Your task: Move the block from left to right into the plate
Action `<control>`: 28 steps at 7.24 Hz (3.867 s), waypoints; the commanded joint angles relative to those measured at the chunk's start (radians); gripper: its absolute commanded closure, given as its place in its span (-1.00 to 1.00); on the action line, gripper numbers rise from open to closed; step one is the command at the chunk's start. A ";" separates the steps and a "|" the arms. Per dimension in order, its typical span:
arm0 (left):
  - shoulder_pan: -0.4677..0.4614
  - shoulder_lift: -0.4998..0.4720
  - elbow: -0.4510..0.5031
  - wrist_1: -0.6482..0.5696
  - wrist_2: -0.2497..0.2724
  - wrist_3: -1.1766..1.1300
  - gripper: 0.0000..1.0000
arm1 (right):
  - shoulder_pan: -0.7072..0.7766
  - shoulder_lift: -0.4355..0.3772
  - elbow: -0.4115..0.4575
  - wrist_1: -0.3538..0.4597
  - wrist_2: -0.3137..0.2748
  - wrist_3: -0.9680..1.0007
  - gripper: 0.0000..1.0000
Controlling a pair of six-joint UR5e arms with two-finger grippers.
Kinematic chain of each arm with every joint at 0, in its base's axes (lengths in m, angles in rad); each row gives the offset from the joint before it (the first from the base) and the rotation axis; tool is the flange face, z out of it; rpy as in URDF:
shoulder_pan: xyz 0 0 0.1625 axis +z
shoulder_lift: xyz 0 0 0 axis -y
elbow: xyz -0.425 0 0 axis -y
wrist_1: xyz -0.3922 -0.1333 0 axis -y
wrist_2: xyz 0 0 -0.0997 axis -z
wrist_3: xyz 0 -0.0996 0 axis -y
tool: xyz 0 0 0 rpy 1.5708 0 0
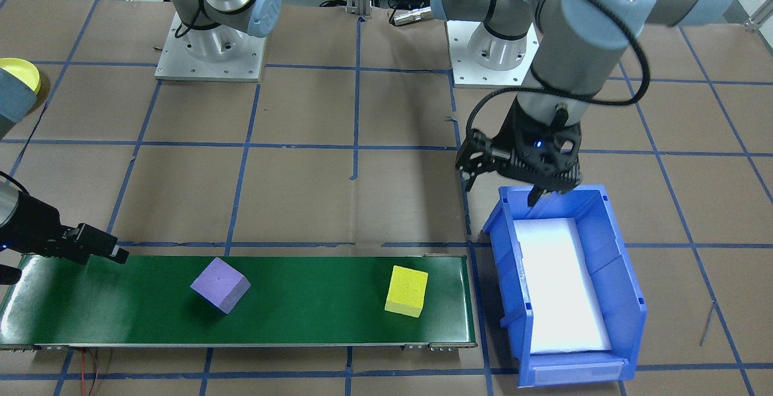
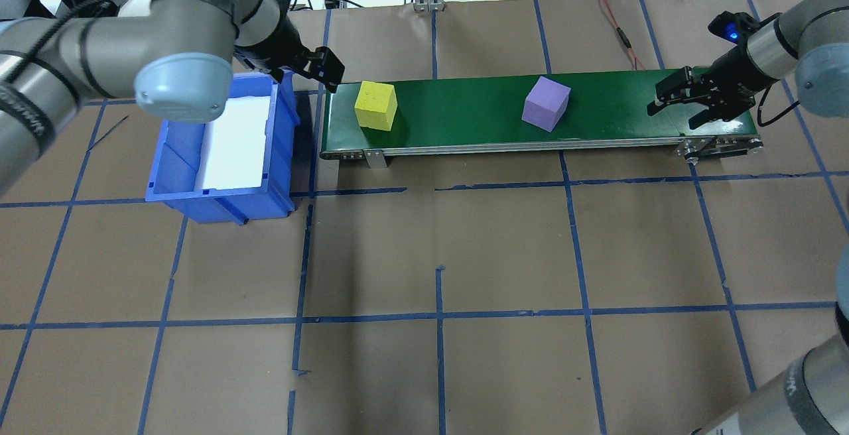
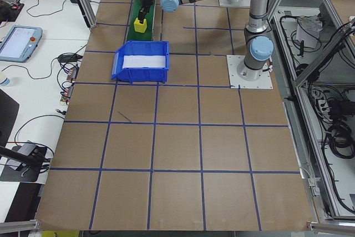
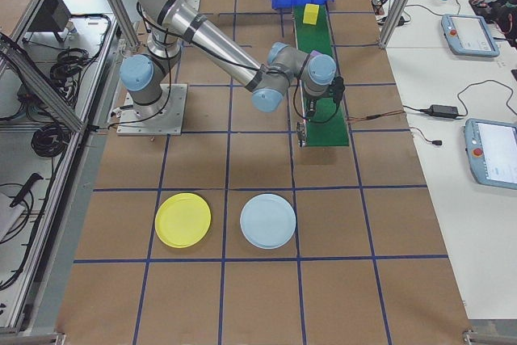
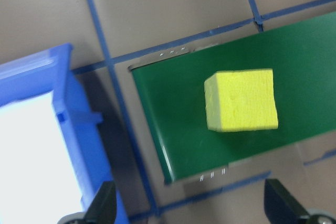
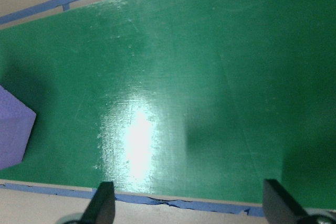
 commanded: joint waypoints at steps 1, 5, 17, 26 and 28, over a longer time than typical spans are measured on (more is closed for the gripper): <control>0.036 0.168 0.000 -0.269 0.011 -0.012 -1.00 | 0.000 0.000 -0.003 -0.001 0.001 0.002 -1.00; 0.037 0.185 -0.008 -0.332 0.027 -0.026 -1.00 | 0.000 -0.001 -0.001 -0.069 -0.002 0.379 -1.00; 0.046 0.187 -0.017 -0.320 0.103 -0.009 -1.00 | 0.081 0.011 -0.075 -0.078 -0.019 0.721 -1.00; 0.060 0.185 -0.013 -0.311 0.043 -0.176 -1.00 | 0.080 0.073 -0.101 -0.093 -0.120 0.695 0.50; 0.060 0.182 -0.011 -0.311 0.007 -0.176 -1.00 | 0.062 0.037 -0.107 -0.095 -0.182 0.480 0.57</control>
